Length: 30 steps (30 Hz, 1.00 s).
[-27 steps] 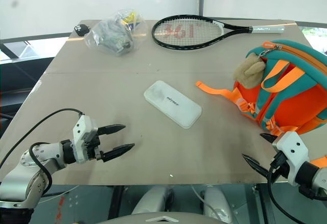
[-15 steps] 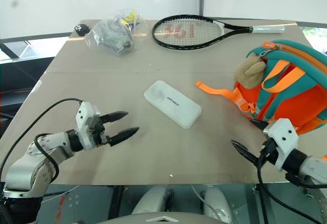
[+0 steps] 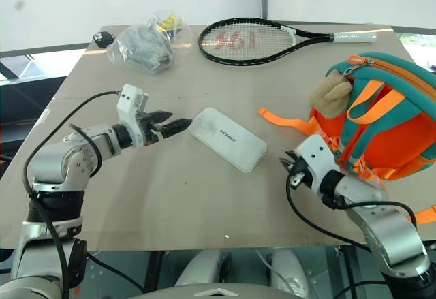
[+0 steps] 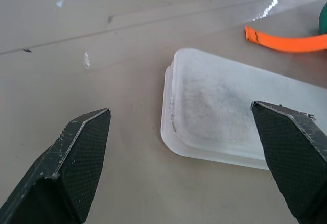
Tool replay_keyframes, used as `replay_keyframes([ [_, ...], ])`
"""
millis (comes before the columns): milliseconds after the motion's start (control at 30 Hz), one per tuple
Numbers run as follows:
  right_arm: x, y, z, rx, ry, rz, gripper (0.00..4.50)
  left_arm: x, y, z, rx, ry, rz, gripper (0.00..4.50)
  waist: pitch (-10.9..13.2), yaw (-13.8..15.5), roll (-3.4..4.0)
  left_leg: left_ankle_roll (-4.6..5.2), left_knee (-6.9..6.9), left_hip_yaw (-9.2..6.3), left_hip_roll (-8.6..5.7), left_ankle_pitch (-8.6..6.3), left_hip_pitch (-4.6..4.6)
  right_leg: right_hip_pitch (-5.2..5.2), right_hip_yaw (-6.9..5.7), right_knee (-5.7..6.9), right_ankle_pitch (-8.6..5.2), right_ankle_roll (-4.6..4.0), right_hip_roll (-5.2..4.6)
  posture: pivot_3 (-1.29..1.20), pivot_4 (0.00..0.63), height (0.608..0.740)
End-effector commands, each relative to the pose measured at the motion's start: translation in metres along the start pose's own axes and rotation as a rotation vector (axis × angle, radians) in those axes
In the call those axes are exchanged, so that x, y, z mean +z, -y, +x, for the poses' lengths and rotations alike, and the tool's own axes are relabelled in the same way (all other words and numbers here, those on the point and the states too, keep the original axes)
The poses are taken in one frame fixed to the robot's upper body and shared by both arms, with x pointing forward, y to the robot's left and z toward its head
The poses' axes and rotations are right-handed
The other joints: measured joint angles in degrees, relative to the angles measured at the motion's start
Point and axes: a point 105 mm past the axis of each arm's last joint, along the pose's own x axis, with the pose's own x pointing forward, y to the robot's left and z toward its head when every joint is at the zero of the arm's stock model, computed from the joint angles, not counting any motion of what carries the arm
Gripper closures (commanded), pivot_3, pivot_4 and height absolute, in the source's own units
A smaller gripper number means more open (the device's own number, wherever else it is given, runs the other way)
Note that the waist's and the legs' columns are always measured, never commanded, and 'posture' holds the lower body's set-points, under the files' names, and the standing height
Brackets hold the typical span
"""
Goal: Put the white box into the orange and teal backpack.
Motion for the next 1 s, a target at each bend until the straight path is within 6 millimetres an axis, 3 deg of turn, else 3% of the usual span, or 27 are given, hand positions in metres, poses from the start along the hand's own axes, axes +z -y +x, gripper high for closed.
replay_keyframes([
  [33, 0.002, -0.006, 0.007, 0.028, -0.028, -0.048, 4.49, 0.009, 0.0, 0.003, -0.066, -0.049, -0.021, 0.0, 0.0, 0.0, 0.0, 0.0, 0.04, 0.01, -0.01, 0.0, -0.03, -0.06, -0.01, 0.07, 0.0, 0.0, 0.0, 0.0, 0.15, 0.74],
  [333, 0.012, -0.015, 0.033, 0.14, -0.062, -0.033, 4.49, 0.005, -0.011, 0.031, -0.187, -0.22, -0.089, 0.0, 0.01, -1.19, -0.02, 0.0, 0.51, -0.01, -0.07, 0.0, -0.01, -0.11, -0.03, 0.67, 0.0, 0.0, 0.01, 0.0, 0.15, 0.74],
  [500, 0.008, -0.012, 0.05, 0.134, -0.092, -0.033, 4.49, -0.009, -0.004, 0.038, -0.294, -0.299, -0.055, 0.0, 0.01, -1.43, -0.03, 0.0, 0.57, -0.01, -0.09, 0.0, -0.13, -0.25, -0.02, 0.68, 0.0, 0.0, -0.02, 0.0, 0.15, 0.74],
  [600, 0.011, -0.011, 0.053, 0.149, -0.079, -0.055, 4.49, -0.006, 0.01, 0.034, -0.398, -0.31, -0.122, 0.0, 0.01, -1.44, -0.03, 0.0, 0.6, -0.05, -0.11, 0.0, -0.15, -0.28, -0.03, 0.69, 0.0, 0.0, -0.05, 0.0, 0.15, 0.74],
  [767, 0.01, 0.008, 0.046, 0.112, -0.079, -0.107, 4.49, -0.012, 0.031, 0.005, -0.499, -0.331, -0.256, 0.0, 0.02, -2.14, -0.02, 0.0, 0.59, -0.14, -0.12, 0.0, -0.18, -0.3, 0.15, 0.7, 0.0, 0.0, -0.07, 0.0, 0.15, 0.74],
  [1000, -0.001, 0.02, 0.039, 0.111, -0.128, -0.18, 4.49, -0.034, 0.046, -0.004, -0.433, -0.288, -0.406, 0.0, 0.0, -2.42, -0.04, 0.0, 0.77, -0.48, -0.16, 0.0, -0.52, -0.51, 0.03, 0.74, 0.0, 0.0, -0.07, 0.0, 0.15, 0.74],
])
